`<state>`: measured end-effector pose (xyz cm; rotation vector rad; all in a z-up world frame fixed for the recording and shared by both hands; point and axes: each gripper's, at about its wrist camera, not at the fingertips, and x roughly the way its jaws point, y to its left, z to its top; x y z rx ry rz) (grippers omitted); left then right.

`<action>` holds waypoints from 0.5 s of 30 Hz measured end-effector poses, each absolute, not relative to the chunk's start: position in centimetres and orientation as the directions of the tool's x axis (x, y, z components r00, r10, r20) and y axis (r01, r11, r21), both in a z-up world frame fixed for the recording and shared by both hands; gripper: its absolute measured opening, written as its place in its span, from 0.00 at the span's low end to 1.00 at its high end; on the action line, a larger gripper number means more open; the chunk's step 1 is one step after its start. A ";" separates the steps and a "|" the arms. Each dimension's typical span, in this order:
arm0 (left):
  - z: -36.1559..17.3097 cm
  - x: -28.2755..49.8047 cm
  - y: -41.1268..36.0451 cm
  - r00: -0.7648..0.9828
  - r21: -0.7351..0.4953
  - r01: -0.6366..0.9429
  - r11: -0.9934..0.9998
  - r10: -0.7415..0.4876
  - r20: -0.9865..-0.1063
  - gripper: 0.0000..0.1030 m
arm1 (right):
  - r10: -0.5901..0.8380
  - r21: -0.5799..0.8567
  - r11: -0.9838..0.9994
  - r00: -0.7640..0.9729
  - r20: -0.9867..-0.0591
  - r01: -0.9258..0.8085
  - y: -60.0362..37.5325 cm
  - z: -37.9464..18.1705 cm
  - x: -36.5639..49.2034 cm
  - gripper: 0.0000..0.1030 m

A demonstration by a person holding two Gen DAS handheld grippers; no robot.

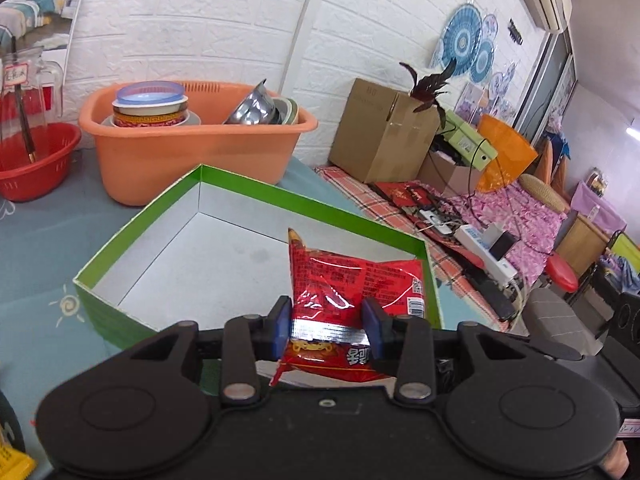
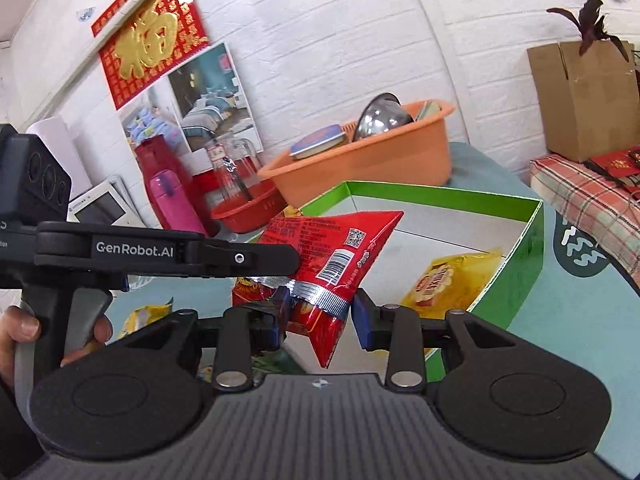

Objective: Organize snacks
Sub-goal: 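Lower the red snack bag into the green box and open the left gripper, then move the left gripper back over the snack pile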

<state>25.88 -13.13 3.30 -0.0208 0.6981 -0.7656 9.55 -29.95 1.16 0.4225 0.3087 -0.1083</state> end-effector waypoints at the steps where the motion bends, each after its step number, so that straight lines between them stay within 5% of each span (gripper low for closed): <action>1: 3.0 26.1 -13.3 0.514 -0.249 0.627 0.738 -0.632 -0.580 0.47 | -0.044 0.378 0.909 0.944 -0.326 0.173 -30.0 1.0 9.9 0.58; 2: 2.8 26.4 -13.4 0.521 -0.238 0.625 0.744 -0.624 -0.582 0.51 | -0.045 0.371 0.912 0.943 -0.330 0.174 -30.1 0.7 10.2 0.58; 5: 2.4 26.5 -13.4 0.552 -0.207 0.608 0.767 -0.595 -0.583 1.00 | -0.052 0.345 0.923 0.943 -0.329 0.171 -30.1 0.2 11.0 0.75; 7: 2.3 26.3 -13.1 0.554 -0.212 0.604 0.768 -0.596 -0.582 1.00 | -0.097 0.282 0.938 0.934 -0.344 0.202 -29.7 0.0 11.4 1.00; 11: 2.6 25.5 -12.5 0.564 -0.208 0.585 0.784 -0.578 -0.590 1.00 | -0.200 0.079 0.968 0.923 -0.330 0.238 -27.9 0.3 11.0 1.00; 15: 4.1 24.2 -10.8 0.571 -0.240 0.560 0.793 -0.579 -0.582 1.00 | -0.183 0.062 0.976 0.939 -0.292 0.210 -27.0 1.6 8.6 1.00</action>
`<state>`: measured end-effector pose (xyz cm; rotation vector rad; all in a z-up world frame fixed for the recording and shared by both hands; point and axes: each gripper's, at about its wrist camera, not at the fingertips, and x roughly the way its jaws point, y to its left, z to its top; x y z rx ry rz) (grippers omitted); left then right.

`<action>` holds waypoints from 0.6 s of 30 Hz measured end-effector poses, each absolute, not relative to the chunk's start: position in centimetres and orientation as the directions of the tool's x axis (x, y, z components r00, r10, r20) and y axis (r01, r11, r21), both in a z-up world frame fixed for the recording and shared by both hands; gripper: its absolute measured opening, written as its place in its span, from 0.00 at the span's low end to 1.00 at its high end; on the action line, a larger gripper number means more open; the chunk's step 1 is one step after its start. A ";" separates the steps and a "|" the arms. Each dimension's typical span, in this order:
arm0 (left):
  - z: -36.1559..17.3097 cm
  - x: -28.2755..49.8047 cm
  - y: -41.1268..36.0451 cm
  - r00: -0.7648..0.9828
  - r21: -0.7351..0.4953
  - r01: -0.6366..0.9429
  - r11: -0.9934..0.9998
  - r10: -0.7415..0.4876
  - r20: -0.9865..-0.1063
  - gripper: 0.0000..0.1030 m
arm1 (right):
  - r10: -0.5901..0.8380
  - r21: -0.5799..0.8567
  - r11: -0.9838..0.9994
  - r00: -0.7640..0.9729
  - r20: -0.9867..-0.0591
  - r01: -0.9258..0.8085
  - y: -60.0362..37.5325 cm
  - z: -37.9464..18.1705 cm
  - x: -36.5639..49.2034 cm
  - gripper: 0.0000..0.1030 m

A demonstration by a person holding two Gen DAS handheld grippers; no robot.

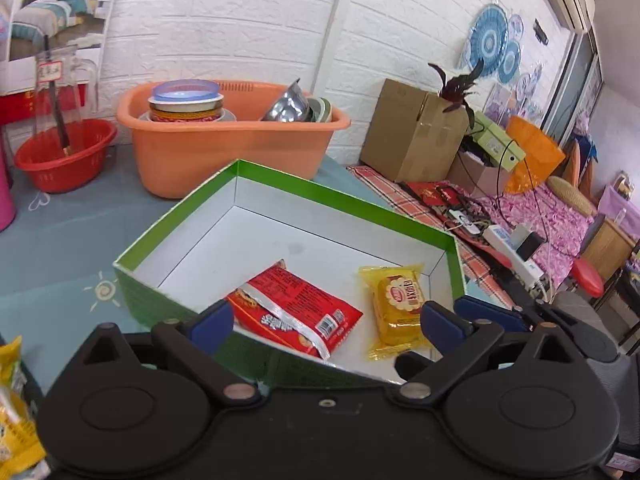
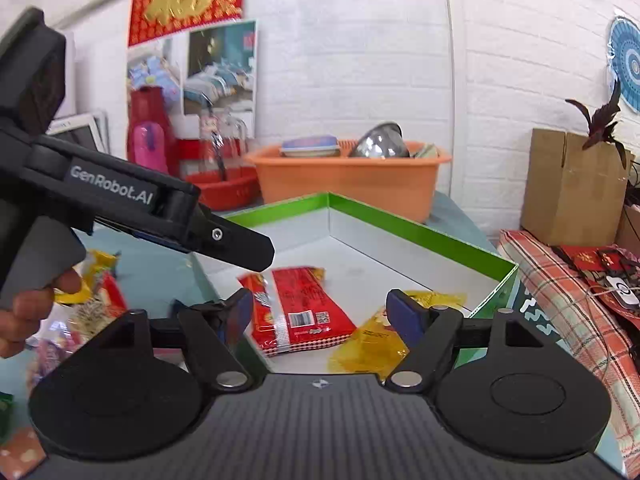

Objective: Organize snacks
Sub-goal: 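Move the left gripper back over the snack pile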

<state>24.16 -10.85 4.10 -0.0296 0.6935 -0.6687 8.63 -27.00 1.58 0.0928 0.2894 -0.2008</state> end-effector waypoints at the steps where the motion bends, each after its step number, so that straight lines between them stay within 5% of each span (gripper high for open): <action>1: 4.5 23.7 -10.4 0.575 -0.246 0.555 0.794 -0.581 -0.576 1.00 | -0.173 0.068 0.977 0.945 -0.278 0.200 -26.7 2.0 7.9 1.00; 12: 6.8 14.1 -4.3 0.666 -0.222 0.469 0.855 -0.507 -0.547 1.00 | -0.060 0.123 0.988 0.970 -0.235 0.091 -22.2 3.0 1.0 1.00; 18: 4.3 10.5 -2.7 0.650 -0.254 0.454 0.854 -0.512 -0.561 1.00 | 0.008 0.152 0.988 0.957 -0.288 0.038 -21.0 1.0 -0.3 1.00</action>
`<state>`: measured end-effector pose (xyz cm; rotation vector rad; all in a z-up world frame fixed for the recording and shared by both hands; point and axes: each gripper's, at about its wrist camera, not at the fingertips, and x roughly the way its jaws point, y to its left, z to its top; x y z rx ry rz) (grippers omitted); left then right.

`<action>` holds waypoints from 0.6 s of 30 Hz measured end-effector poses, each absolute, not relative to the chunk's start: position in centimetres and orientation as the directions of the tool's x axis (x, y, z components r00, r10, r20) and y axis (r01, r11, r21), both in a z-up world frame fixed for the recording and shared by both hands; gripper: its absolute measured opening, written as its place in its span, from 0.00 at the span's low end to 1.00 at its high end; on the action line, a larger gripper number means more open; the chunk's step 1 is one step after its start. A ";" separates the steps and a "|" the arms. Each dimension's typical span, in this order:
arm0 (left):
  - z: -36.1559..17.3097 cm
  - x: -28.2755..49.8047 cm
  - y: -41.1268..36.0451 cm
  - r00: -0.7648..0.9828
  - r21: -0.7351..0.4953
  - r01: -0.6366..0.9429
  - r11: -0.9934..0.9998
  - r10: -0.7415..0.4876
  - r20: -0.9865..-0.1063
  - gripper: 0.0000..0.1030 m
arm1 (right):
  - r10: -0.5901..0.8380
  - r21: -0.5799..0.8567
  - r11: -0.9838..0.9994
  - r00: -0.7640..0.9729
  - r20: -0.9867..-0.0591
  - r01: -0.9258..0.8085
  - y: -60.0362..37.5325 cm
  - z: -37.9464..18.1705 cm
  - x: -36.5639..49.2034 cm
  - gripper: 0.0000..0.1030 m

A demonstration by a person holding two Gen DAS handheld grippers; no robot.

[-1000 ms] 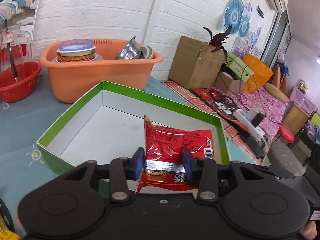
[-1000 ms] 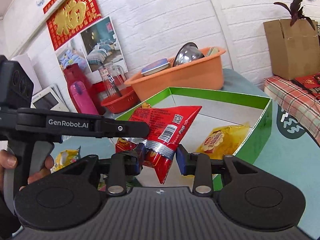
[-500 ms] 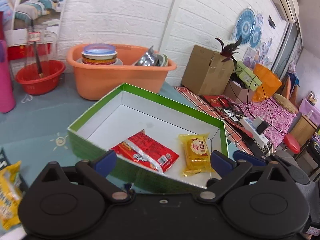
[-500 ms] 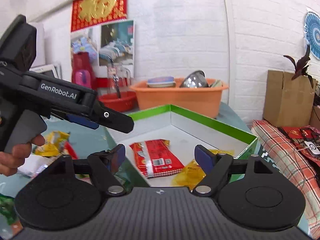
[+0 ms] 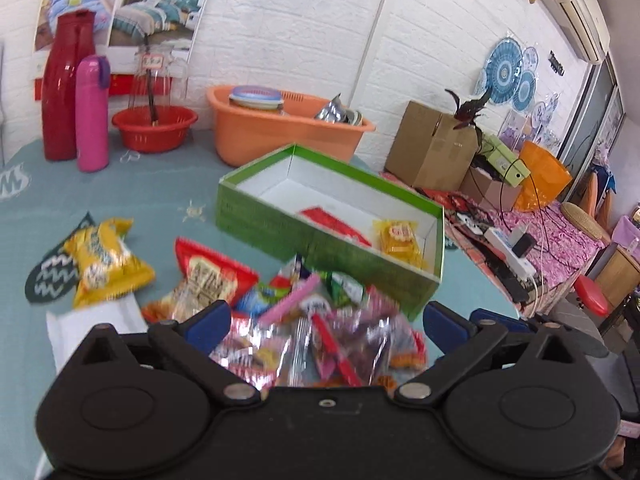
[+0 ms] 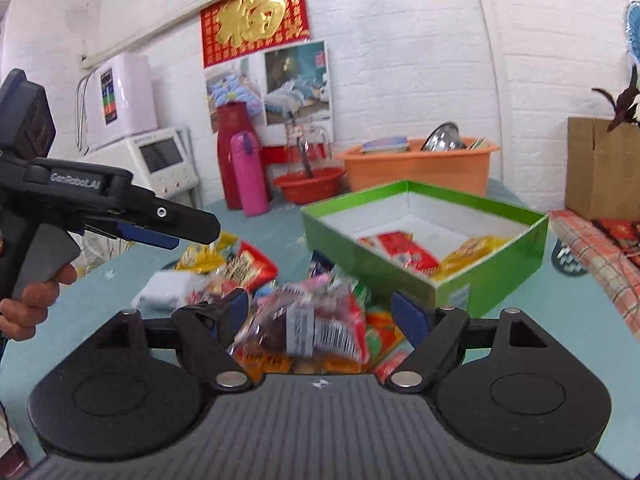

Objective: Organize snacks
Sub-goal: 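Move the left gripper back over the snack pile, then grasp the clear bag with a red strip using the left gripper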

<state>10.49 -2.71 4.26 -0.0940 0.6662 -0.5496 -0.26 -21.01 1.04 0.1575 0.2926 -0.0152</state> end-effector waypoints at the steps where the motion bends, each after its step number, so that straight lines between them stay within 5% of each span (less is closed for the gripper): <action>1: 3.8 10.2 -2.6 0.643 -0.262 0.451 0.853 -0.514 -0.567 1.00 | 0.012 0.150 0.988 0.952 -0.307 0.036 -20.9 0.7 -0.1 1.00; 18: -0.1 14.0 -6.3 0.511 -0.366 0.464 0.807 -0.581 -0.634 1.00 | 0.146 0.108 0.988 0.901 -0.409 -0.111 -22.4 -1.2 4.3 1.00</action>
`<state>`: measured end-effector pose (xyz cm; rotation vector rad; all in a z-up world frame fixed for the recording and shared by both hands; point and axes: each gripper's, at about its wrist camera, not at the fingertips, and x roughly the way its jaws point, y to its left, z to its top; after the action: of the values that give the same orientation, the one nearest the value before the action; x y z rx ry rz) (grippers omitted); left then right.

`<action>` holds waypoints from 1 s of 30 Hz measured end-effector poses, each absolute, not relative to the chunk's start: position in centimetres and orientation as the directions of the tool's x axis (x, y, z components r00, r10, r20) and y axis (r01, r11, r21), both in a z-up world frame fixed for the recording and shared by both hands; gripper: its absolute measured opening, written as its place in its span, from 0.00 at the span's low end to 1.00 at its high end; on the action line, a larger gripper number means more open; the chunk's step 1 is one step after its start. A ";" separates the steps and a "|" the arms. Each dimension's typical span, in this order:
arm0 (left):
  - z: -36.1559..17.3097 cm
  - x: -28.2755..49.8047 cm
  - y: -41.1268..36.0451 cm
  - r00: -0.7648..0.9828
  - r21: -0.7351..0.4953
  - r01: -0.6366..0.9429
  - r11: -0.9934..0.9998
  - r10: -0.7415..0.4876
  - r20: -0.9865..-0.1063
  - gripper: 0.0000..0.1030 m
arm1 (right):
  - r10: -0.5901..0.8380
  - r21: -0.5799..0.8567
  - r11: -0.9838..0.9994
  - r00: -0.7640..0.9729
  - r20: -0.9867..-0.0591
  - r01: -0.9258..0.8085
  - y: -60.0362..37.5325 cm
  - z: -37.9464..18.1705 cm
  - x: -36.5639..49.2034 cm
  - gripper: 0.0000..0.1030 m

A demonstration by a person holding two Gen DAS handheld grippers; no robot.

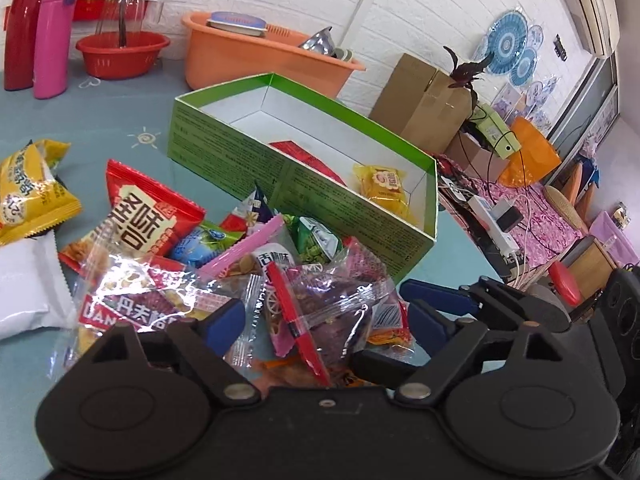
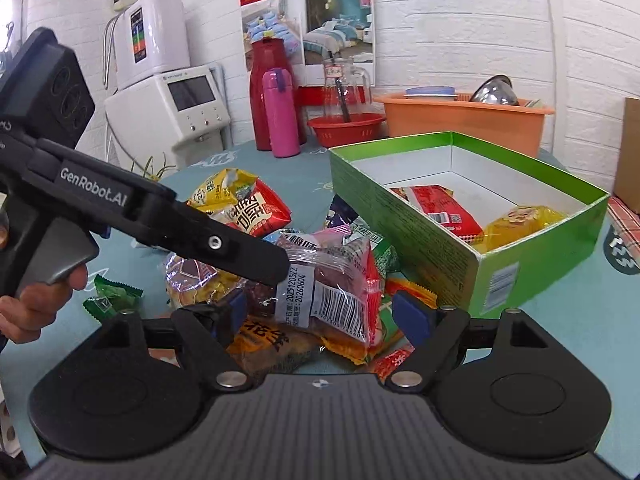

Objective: Organize snacks
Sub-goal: 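Grasp the clear bag with a red strip using the left gripper, then carry the clear bag into the green box and open the left gripper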

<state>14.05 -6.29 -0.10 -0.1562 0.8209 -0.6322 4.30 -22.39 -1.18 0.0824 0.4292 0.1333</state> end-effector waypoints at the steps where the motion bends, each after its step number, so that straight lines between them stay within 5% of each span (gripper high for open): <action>1: -0.2 14.1 -6.5 0.509 -0.358 0.469 0.807 -0.579 -0.637 1.00 | 0.154 0.110 0.987 0.898 -0.413 -0.119 -22.4 -1.3 4.5 1.00; 7: -1.6 15.1 -6.7 0.489 -0.359 0.458 0.813 -0.568 -0.662 1.00 | 0.204 0.165 0.975 0.891 -0.405 -0.148 -22.7 -1.6 5.2 1.00; 10: -2.2 15.4 -6.7 0.469 -0.376 0.448 0.811 -0.571 -0.673 0.88 | 0.212 0.170 0.973 0.887 -0.410 -0.154 -22.4 -1.7 5.4 1.00; 13: -2.0 15.0 -6.5 0.469 -0.397 0.449 0.801 -0.589 -0.658 0.54 | 0.216 0.184 0.971 0.883 -0.417 -0.151 -22.0 -1.7 5.4 0.96; 14: -1.6 14.8 -6.4 0.476 -0.398 0.451 0.799 -0.593 -0.650 0.53 | 0.224 0.180 0.970 0.882 -0.416 -0.162 -21.8 -1.6 5.4 0.89; 17: 0.0 13.8 -6.0 0.515 -0.363 0.480 0.799 -0.592 -0.620 0.52 | 0.173 0.144 0.982 0.889 -0.423 -0.122 -21.3 -1.1 5.1 0.44; 18: 0.6 13.4 -6.0 0.523 -0.356 0.490 0.796 -0.595 -0.610 0.52 | 0.156 0.142 0.984 0.891 -0.427 -0.104 -21.4 -0.9 5.0 0.39; 30: 4.5 13.7 -7.6 0.542 -0.331 0.580 0.744 -0.656 -0.525 0.51 | 0.091 0.130 0.990 0.948 -0.305 -0.053 -22.8 2.1 3.5 0.37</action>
<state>13.69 -7.55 4.55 -0.1229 0.6743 -0.7362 3.46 -22.83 2.13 0.1208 0.3160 0.0737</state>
